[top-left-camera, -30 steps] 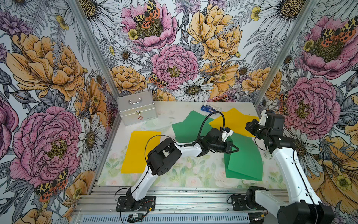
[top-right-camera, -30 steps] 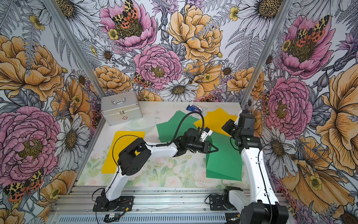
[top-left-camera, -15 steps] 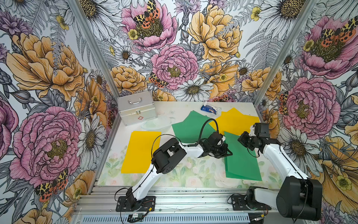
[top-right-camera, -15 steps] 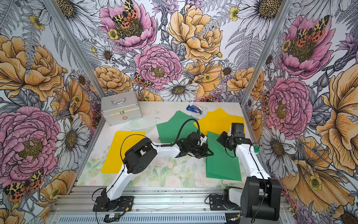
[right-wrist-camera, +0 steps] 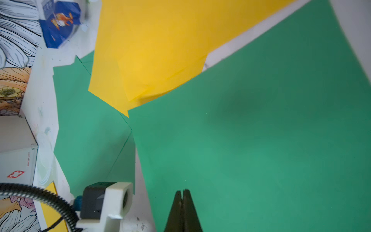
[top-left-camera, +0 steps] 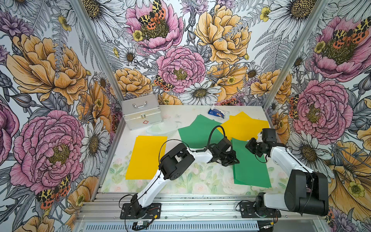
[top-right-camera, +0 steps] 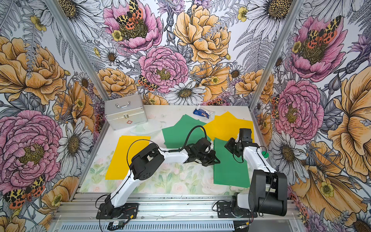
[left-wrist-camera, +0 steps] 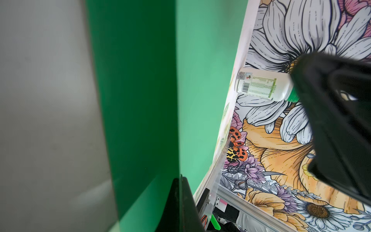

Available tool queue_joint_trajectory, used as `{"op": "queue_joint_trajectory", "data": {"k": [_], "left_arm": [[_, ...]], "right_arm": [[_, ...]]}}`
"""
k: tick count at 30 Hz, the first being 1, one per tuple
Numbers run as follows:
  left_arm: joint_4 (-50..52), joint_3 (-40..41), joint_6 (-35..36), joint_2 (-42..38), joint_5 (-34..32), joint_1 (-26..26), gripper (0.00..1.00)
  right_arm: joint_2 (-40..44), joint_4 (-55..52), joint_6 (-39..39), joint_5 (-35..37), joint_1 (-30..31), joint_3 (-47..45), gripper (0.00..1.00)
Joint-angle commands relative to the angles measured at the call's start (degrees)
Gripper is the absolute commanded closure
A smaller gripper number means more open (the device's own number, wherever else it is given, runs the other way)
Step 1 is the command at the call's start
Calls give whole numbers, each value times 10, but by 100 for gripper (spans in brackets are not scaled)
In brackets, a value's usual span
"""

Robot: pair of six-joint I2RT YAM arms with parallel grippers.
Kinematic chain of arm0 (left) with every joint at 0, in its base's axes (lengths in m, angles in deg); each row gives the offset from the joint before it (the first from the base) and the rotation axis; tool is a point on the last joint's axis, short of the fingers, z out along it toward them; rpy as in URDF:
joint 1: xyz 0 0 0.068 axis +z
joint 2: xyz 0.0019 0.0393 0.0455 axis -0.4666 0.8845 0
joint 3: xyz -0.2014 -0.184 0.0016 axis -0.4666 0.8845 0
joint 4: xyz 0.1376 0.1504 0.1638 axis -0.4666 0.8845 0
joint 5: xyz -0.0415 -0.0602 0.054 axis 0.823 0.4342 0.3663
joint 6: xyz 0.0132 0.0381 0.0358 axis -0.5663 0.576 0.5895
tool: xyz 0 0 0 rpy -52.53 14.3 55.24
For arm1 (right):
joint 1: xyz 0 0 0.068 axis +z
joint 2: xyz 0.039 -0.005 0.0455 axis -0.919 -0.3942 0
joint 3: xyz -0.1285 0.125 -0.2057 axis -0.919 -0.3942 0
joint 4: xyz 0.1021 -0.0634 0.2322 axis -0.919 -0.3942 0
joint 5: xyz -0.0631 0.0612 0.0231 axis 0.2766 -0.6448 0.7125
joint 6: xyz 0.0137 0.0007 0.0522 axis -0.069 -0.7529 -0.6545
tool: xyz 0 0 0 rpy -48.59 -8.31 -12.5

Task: Sort the scattered colored papers by color
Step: Place the colored paper.

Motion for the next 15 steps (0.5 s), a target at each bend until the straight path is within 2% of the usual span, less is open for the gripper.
{"op": "queue_joint_trajectory", "data": {"k": [1,15], "left_arm": [[2,-15,-16,7,-21,-6,100],[1,-30,-43,21,-32,-23,100]], "right_arm": [[-14,36,-11,1,-4,-24,100],[-57,58,-8,23,-4,-35,100]]}}
